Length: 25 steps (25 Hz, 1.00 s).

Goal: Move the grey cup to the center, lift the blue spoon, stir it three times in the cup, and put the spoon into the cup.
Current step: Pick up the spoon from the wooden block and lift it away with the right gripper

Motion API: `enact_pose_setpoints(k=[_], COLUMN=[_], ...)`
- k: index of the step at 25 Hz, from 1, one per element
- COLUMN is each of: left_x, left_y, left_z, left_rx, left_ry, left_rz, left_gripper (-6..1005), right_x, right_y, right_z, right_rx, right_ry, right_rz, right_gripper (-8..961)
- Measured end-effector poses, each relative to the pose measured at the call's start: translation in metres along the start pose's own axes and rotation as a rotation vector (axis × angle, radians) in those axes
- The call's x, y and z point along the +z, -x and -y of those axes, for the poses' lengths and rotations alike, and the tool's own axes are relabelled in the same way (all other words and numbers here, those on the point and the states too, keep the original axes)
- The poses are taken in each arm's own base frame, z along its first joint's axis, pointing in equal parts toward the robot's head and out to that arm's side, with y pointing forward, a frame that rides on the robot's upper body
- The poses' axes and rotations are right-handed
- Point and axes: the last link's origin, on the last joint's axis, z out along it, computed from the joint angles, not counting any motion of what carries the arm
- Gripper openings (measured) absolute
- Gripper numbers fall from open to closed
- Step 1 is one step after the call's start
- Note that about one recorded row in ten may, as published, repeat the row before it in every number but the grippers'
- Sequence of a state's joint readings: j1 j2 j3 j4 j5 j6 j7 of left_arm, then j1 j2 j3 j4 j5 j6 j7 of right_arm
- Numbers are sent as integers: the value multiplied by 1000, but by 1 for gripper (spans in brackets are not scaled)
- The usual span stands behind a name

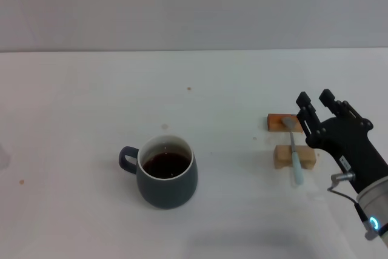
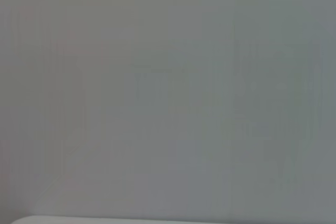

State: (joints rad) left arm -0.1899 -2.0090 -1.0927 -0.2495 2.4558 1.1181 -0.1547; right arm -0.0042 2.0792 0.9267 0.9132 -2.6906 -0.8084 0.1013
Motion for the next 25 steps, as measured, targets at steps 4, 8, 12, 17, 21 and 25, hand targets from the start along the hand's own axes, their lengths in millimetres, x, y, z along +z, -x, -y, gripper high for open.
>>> enact_pose_setpoints(k=[4, 8, 12, 17, 21, 25], left_x=[2, 3, 4, 6, 6, 7], left_y=[-1, -1, -1, -2, -3, -3], left_z=[-1, -1, -2, -4, -5, -6], left_rx=[7, 12, 16, 19, 17, 17], left_ry=[6, 10, 16, 22, 25, 27], left_rz=[-2, -2, 1, -2, -6, -7], left_gripper=[-2, -2, -2, -2, -2, -2], right_x=[-10, -20, -30, -39, -43, -46], right_y=[-5, -10, -12, -16, -20, -25], right_z=[-1, -3, -6, -11, -11, -9], right_rx=[17, 43, 63, 77, 77, 72], right_ry=[-15, -36, -45, -42, -46, -54], right_rz=[-14, -31, -36, -48, -61, -79], right_gripper=[444, 444, 445, 444, 444, 444])
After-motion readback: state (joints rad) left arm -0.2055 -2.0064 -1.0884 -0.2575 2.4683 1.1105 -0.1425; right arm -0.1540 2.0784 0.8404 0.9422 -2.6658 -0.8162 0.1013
